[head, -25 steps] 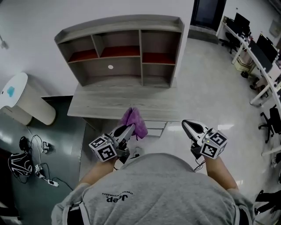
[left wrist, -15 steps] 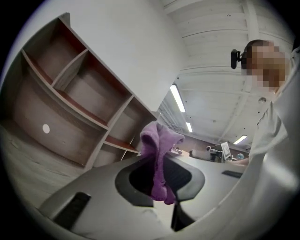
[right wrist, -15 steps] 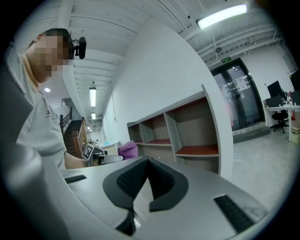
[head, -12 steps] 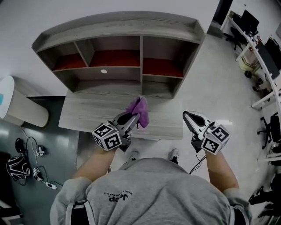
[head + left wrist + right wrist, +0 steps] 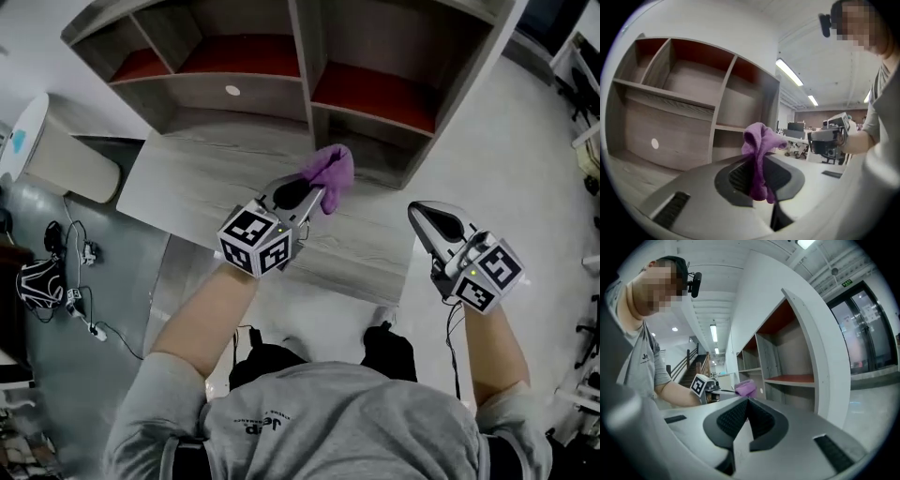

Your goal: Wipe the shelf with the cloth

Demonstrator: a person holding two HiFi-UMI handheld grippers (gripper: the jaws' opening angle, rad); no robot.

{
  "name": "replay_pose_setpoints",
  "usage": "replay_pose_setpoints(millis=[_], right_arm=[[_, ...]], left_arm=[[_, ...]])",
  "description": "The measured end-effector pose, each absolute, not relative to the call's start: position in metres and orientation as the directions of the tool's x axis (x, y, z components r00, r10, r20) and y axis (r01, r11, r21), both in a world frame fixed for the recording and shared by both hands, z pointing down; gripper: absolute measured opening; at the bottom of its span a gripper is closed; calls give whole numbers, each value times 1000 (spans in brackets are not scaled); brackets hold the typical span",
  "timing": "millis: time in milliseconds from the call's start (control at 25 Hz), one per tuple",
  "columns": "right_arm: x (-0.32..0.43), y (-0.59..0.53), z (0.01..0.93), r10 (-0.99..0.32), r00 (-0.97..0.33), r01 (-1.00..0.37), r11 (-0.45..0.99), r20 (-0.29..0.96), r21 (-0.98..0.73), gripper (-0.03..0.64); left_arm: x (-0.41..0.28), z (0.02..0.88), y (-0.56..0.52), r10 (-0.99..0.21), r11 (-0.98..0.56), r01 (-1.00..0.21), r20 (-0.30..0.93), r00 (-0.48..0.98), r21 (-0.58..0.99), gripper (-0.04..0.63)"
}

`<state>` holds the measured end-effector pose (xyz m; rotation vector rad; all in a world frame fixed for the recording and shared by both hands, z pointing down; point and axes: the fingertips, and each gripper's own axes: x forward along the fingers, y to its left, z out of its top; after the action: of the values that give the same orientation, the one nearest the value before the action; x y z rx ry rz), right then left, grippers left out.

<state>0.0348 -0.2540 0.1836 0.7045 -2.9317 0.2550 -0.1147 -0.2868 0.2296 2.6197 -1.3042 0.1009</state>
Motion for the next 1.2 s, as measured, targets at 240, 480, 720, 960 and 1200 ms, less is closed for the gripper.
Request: replay_pose_setpoints(millis=[240, 480, 720, 960, 1200], right_arm=[[16, -269, 284, -444, -889, -446, 895, 112, 4, 20], [32, -258, 326, -476, -880, -475, 879, 13, 29, 20], [61, -232, 350, -538, -843, -535, 840, 17, 87, 20], [75, -231, 355, -543, -839, -539, 837, 24, 98, 20], [102, -252, 349, -549, -836, -549, 835, -7, 34, 20]], left_arm=[[-103, 303, -329, -770, -633, -764, 207, 603, -127, 71], [-97, 363, -367, -802, -595, -716, 319, 504, -365, 71], [-78, 394, -425, -866, -499, -400, 435, 245, -769, 71], [-82, 430, -498, -864, -491, -52, 493, -101, -870, 72], [-109, 476, -532, -797, -572, 136, 508, -327, -809, 69]])
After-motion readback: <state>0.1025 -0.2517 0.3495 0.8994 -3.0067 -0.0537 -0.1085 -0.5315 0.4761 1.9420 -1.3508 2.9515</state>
